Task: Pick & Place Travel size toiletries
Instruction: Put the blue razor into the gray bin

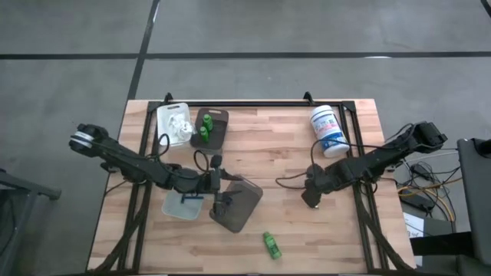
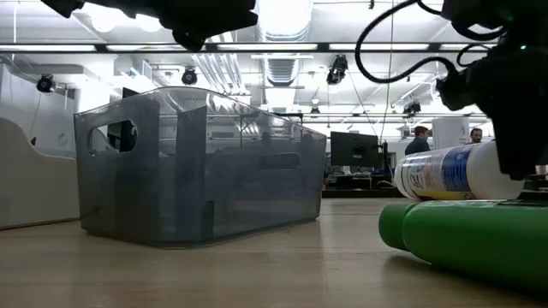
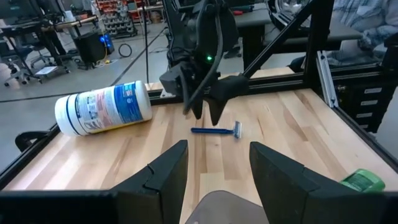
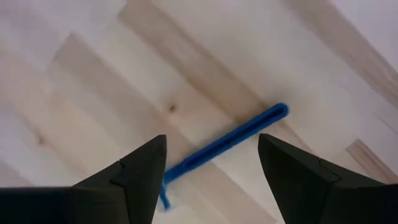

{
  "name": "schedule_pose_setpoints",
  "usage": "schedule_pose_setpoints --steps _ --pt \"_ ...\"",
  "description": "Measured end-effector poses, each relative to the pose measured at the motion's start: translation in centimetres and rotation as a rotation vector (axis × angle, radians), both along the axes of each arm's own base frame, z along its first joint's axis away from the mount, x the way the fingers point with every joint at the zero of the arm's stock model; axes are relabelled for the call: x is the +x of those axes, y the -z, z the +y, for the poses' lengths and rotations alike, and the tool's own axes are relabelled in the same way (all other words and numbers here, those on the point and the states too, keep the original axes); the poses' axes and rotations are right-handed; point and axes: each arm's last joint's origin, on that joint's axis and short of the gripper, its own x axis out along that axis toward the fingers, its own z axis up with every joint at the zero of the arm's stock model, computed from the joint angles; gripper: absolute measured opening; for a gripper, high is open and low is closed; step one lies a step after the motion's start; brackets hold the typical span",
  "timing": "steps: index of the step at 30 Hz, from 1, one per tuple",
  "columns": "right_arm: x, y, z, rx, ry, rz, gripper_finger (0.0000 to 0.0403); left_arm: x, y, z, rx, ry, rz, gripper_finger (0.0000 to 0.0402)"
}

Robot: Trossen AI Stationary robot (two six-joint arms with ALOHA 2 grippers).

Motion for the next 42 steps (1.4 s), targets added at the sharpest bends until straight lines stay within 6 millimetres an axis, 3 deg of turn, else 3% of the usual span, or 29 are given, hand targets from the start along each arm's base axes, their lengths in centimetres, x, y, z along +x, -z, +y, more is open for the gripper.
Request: schedule_pose_setpoints --steps 8,16,23,31,35,42 --pt "-0.6 2.7 -0.3 -0.040 0.137 0.117 0.0229 0.2 0.4 -0.1 0.005 0.000 0.020 0.0177" --pt "-0.1 4.6 -0.1 -0.085 0.089 0.211 0.0203 0.1 0.4 -0.1 0.004 0.001 0.019 0.0177" --pt "0.2 4.9 0.1 -0.072 0.016 0.226 0.0132 0.1 0.3 -0.1 0.001 0.000 0.017 0.0177" --pt "0.8 3.9 0.3 -0.056 -0.138 0.157 0.0023 0.2 0.3 -0.1 -0.001 0.000 0.014 0.0177" --pt "2.6 2.2 1.0 -0.038 -0.272 -0.030 0.0027 0.0 -0.1 0.0 -0.006 0.001 0.000 0.0177" --pt "4.5 -1.6 1.3 -0.159 -0.408 -0.341 0.0029 -0.8 -1.4 0.3 -0.025 0.003 -0.045 0.0177"
